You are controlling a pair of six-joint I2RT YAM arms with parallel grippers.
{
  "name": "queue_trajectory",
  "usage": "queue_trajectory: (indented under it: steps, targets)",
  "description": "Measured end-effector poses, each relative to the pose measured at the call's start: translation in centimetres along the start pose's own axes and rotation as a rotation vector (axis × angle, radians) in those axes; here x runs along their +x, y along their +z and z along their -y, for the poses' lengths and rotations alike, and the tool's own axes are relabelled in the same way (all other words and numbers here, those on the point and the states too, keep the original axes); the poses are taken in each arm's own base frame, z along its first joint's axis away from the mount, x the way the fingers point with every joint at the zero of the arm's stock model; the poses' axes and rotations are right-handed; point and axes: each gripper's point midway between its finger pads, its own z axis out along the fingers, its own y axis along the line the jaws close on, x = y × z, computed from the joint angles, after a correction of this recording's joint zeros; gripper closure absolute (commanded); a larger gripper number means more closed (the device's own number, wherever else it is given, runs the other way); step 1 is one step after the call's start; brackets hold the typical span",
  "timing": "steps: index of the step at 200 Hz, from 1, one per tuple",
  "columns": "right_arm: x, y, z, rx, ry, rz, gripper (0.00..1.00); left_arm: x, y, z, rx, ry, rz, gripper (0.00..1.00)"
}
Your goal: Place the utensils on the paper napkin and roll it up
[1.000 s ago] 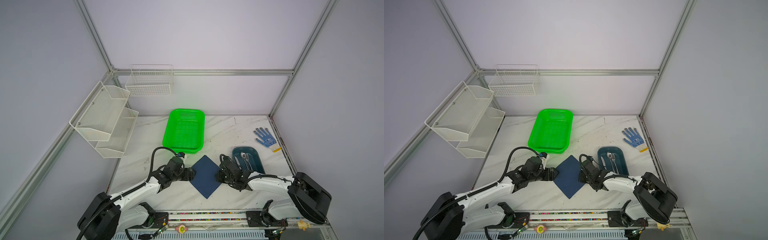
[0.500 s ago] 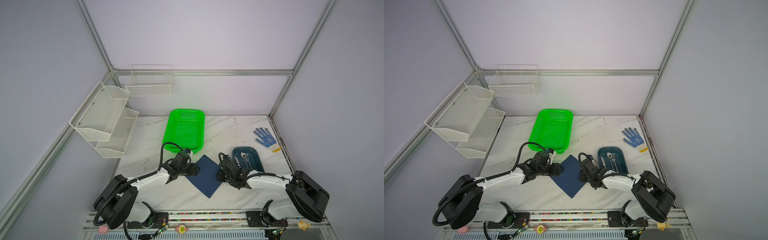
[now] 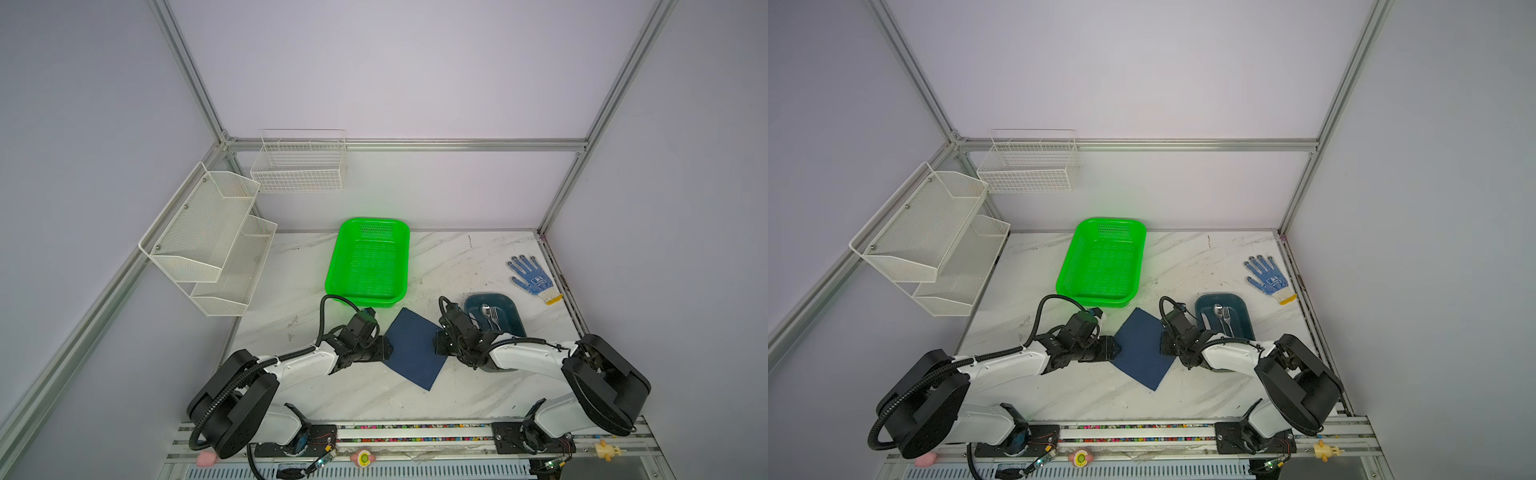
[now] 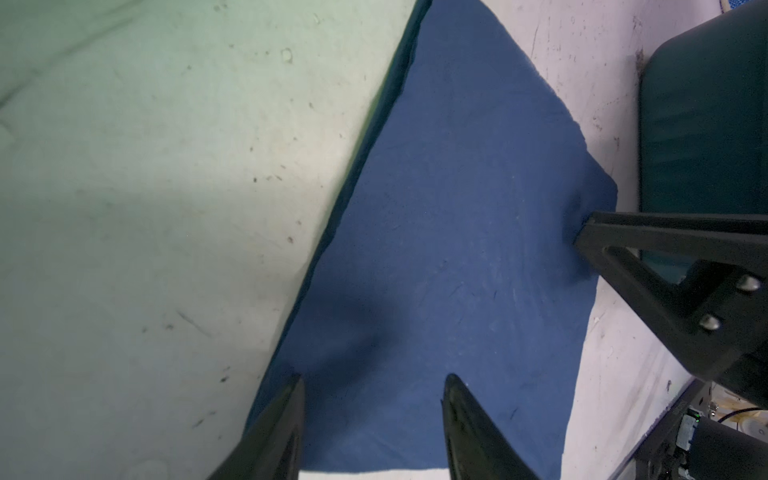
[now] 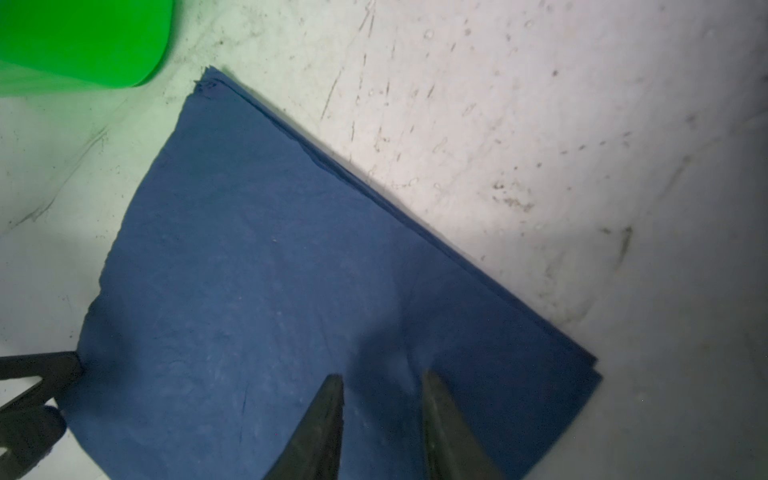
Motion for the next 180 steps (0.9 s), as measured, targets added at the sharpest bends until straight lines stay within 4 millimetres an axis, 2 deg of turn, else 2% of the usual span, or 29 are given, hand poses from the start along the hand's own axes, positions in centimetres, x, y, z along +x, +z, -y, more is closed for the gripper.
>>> queue_trajectory:
  steps: [31, 58, 78, 99, 134, 180]
  targets:
    - [0.0, 0.0, 0.0, -0.004, 0.0, -0.003, 0.62, 0.1, 0.1, 0.0, 0.0, -0.015, 0.003, 0.47]
    - [-0.1, -0.1, -0.2, -0.014, 0.002, -0.007, 0.6, 0.2, -0.2, 0.2, 0.005, -0.007, 0.015, 0.39]
    - [-0.1, -0.3, -0.4, -0.02, 0.005, -0.013, 0.57, -0.4, -1.2, 1.2, 0.033, 0.018, 0.049, 0.35]
    - [-0.9, -0.6, -1.4, -0.047, 0.009, -0.005, 0.54, -1.3, -2.5, 2.1, 0.064, 0.045, 0.102, 0.31]
    - [-4.3, -1.9, -4.8, -0.143, 0.028, 0.064, 0.49, -2.8, -4.3, 2.5, 0.064, 0.074, 0.189, 0.28]
    - [-10.6, -3.9, -10.4, -0.284, 0.063, 0.175, 0.34, -4.0, -7.5, 0.9, -0.029, 0.095, 0.301, 0.18]
